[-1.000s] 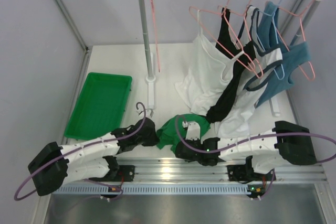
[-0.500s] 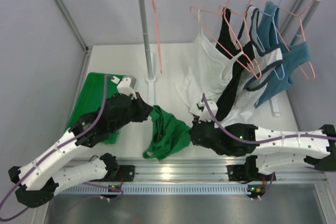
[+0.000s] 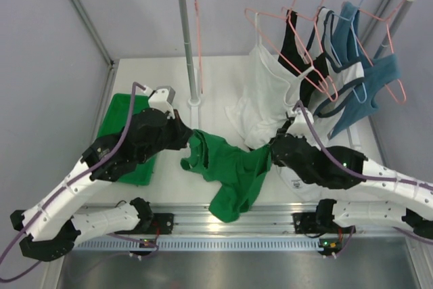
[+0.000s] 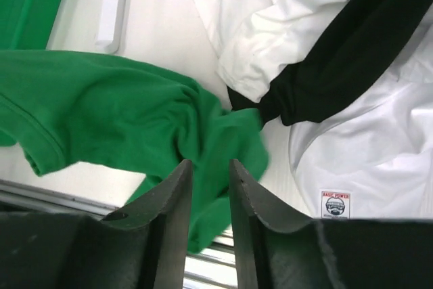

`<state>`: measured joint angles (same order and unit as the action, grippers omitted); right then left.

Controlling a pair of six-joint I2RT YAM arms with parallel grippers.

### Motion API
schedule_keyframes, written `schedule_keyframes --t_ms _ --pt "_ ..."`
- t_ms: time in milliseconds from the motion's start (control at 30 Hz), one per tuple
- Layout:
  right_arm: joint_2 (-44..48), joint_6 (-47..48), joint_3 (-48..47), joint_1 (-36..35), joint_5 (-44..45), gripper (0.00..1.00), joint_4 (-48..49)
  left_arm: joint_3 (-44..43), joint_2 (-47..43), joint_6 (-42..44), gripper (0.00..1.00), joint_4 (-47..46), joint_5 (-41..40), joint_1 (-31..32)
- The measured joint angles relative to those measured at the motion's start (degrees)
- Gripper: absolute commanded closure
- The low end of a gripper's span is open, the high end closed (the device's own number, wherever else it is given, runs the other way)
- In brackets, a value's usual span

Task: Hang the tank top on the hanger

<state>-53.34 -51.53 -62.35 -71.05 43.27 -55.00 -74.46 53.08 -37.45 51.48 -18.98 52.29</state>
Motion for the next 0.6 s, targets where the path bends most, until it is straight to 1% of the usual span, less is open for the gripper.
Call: schedule_keyframes --t_ms 33,133,167,267,367,433,500,600 --pt "0.7 1.2 0.1 0.7 -0.5 0.6 0.3 0.0 0.4 0.2 1.0 0.0 0.6 0.0" --pt "1.9 4.8 1.7 1.2 -2.9 0.49 3.2 0.7 1.9 0.9 1.0 -1.3 4.2 -0.1" --pt "2.1 6.4 2.9 1.2 -4.3 0.43 5.0 1.5 2.4 1.2 1.0 -2.3 5.6 -0.1" --pt "2.2 11.6 7.0 0.7 -8.5 0.36 11.1 5.3 4.0 2.4 1.0 -5.7 11.8 -0.1" --pt "2.4 17.4 10.7 0.5 -13.8 0.32 17.9 10.1 5.9 3.8 1.0 -10.0 19.3 -0.1" --pt "2.4 21.0 12.6 0.4 -17.2 0.31 22.7 12.4 6.5 4.7 1.0 -11.9 23.0 -0.1" --pt "2.5 24.3 14.2 0.3 -20.2 0.3 27.5 14.1 6.4 5.6 1.0 -13.3 26.6 -0.1" --pt "2.2 28.5 15.1 0.3 -24.5 0.32 32.4 14.7 6.4 6.6 1.0 -15.5 29.9 -0.1"
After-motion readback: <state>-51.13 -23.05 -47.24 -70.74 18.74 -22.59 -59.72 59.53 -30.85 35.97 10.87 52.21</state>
